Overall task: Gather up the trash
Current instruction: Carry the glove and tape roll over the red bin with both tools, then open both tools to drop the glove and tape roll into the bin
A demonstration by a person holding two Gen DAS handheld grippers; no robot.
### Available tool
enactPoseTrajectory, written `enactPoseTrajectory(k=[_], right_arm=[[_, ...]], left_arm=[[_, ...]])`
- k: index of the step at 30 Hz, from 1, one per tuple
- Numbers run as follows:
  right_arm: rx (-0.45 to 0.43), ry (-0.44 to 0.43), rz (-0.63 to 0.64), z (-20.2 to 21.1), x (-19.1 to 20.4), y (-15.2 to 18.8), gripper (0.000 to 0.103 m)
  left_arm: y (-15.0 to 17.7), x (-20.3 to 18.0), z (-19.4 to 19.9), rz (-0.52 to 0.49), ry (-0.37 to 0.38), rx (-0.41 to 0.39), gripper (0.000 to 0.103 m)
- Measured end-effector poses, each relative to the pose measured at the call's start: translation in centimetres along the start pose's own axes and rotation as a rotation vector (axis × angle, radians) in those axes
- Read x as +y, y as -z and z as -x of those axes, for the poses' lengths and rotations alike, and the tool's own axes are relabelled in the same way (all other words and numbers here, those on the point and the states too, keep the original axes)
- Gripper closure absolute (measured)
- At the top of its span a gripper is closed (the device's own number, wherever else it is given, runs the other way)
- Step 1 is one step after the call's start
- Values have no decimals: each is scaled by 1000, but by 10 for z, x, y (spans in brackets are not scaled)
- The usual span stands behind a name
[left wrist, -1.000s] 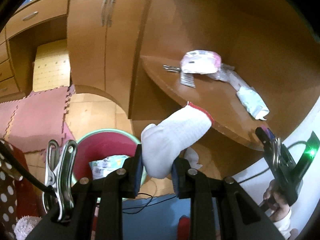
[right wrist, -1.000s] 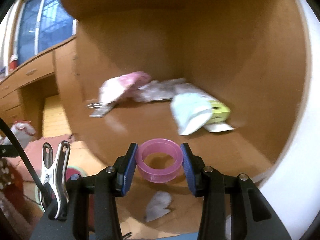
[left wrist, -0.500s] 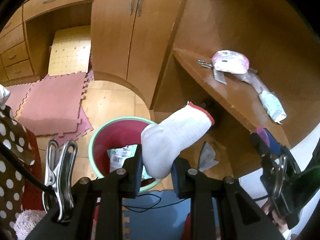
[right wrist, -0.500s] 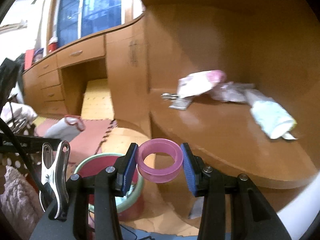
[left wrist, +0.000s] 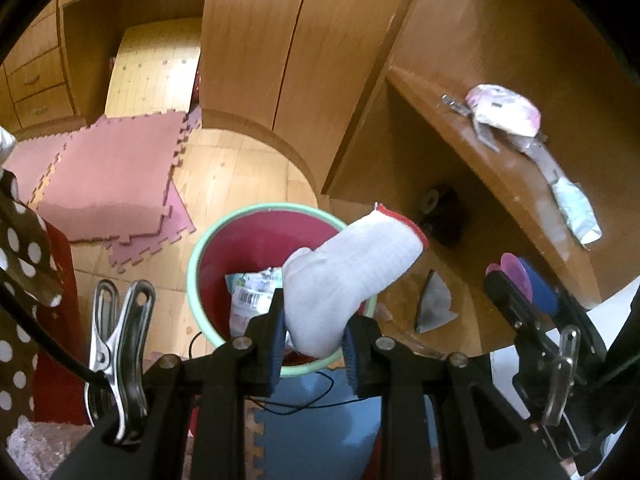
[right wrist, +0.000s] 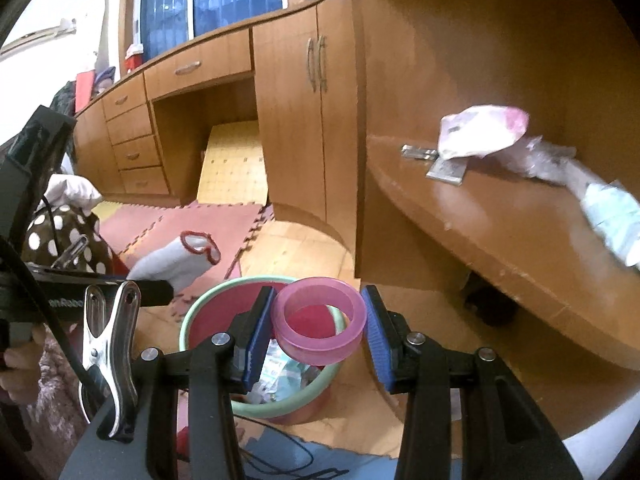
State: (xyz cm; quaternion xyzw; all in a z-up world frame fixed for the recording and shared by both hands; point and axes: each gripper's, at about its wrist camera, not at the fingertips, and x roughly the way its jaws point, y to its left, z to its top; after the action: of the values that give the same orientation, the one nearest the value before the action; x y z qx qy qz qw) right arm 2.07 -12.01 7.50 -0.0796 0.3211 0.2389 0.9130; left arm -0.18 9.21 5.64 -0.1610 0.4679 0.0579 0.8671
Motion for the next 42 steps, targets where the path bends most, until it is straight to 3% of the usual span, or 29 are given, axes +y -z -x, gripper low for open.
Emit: enactPoseTrajectory(k=[9,27,36,42], right_arm=[[98,-37,-24,-35,11,6,59],[313,-96,-112,-112,25,22,59],[386,-82,-123,-140,33,32,59],[423,-69,-143,-153,31,37,59]], left_arm=[[5,17,-31,5,-42,27,78],[10,51,-92,63,-53,105,78],[13,60,-121,112,-26,164,76],[18,53,-131,82,-30,180,76]])
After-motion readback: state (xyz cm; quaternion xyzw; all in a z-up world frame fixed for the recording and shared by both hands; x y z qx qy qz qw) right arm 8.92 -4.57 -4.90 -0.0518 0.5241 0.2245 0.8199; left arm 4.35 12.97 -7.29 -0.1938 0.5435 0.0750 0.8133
